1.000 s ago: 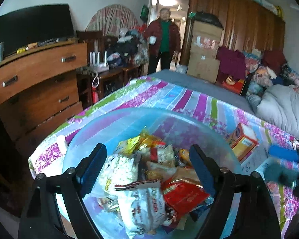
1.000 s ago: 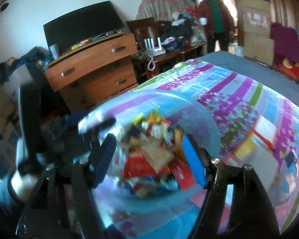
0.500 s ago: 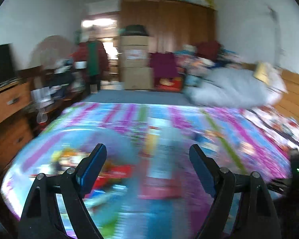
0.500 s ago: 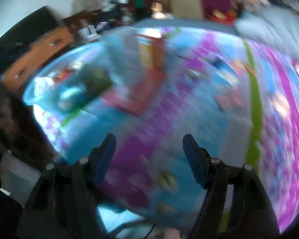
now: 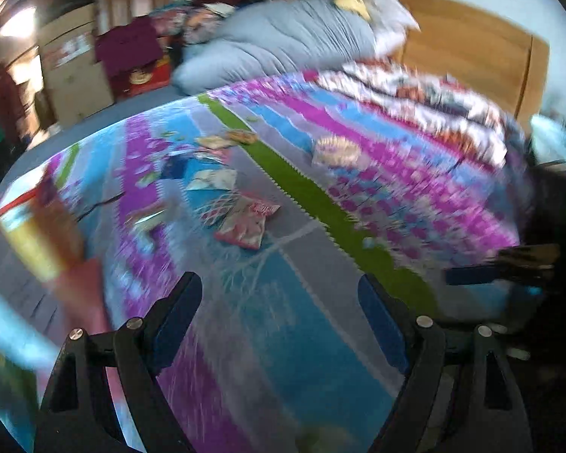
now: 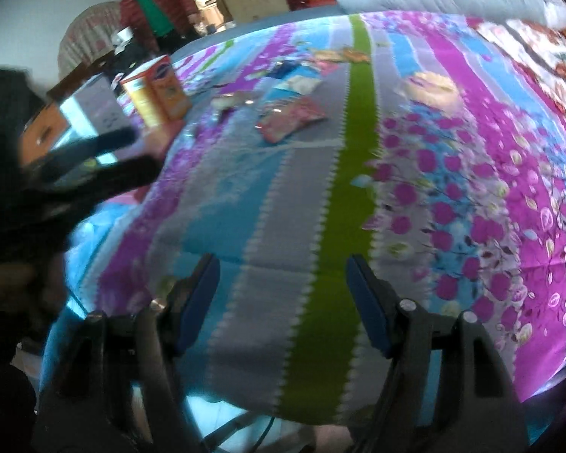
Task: Organize snacks
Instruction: 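Move both grippers back over the snack packets on the bedspread, then grasp the pink-logo snack packet with the left gripper while the right grasps the white PLEADA packet, then carry the pink-logo packet and white PLEADA packet with both grippers over the bowl, then open both grippers to drop the two packets into the bowl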
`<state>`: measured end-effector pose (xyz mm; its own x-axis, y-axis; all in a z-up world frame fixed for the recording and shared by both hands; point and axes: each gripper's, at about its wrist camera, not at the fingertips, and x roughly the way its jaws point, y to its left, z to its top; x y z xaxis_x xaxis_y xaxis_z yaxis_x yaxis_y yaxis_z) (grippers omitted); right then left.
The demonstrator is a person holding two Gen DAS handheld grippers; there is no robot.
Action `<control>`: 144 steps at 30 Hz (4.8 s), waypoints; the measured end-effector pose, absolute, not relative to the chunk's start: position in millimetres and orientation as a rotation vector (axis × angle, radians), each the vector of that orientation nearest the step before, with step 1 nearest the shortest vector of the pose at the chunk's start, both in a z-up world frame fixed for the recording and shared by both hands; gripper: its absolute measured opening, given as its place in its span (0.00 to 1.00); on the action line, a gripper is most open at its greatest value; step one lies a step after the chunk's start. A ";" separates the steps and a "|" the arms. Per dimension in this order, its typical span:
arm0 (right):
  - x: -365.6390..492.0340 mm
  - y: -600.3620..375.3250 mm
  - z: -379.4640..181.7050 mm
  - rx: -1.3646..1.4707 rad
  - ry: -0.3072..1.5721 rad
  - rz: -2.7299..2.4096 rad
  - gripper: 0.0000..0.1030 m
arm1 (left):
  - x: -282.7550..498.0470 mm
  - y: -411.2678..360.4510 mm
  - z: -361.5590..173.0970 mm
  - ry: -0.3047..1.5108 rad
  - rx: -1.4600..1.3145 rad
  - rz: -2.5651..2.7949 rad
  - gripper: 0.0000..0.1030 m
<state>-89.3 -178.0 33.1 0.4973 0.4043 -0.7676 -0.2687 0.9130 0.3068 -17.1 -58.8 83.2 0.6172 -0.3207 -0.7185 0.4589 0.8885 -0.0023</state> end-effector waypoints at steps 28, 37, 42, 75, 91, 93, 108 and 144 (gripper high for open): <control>14.2 -200.5 42.8 0.112 0.868 0.543 0.67 | 52.0 -51.8 38.1 0.898 0.125 -0.377 0.42; 177.5 -95.1 29.5 -0.269 0.973 0.684 0.64 | 16.2 -14.3 48.9 0.906 -0.038 -0.364 0.42; 227.0 -61.1 -6.7 -0.310 1.099 0.700 0.64 | 16.5 -6.9 41.4 0.933 -0.106 -0.410 0.44; -76.3 -90.3 118.0 0.130 0.840 0.630 0.39 | -126.2 83.3 170.1 0.679 -0.158 0.038 0.43; -59.6 107.5 249.8 -0.082 0.664 0.975 0.39 | -155.0 288.8 259.2 0.532 -0.272 0.424 0.43; -53.5 136.1 259.2 -0.101 0.681 1.011 0.39 | -147.0 319.8 260.8 0.566 -0.280 0.460 0.43; -28.0 241.2 240.6 -0.187 0.838 1.060 0.39 | -132.8 380.2 221.6 0.660 -0.319 0.534 0.43; -35.0 263.1 233.9 -0.209 0.856 1.056 0.41 | -132.0 397.6 206.7 0.680 -0.352 0.535 0.54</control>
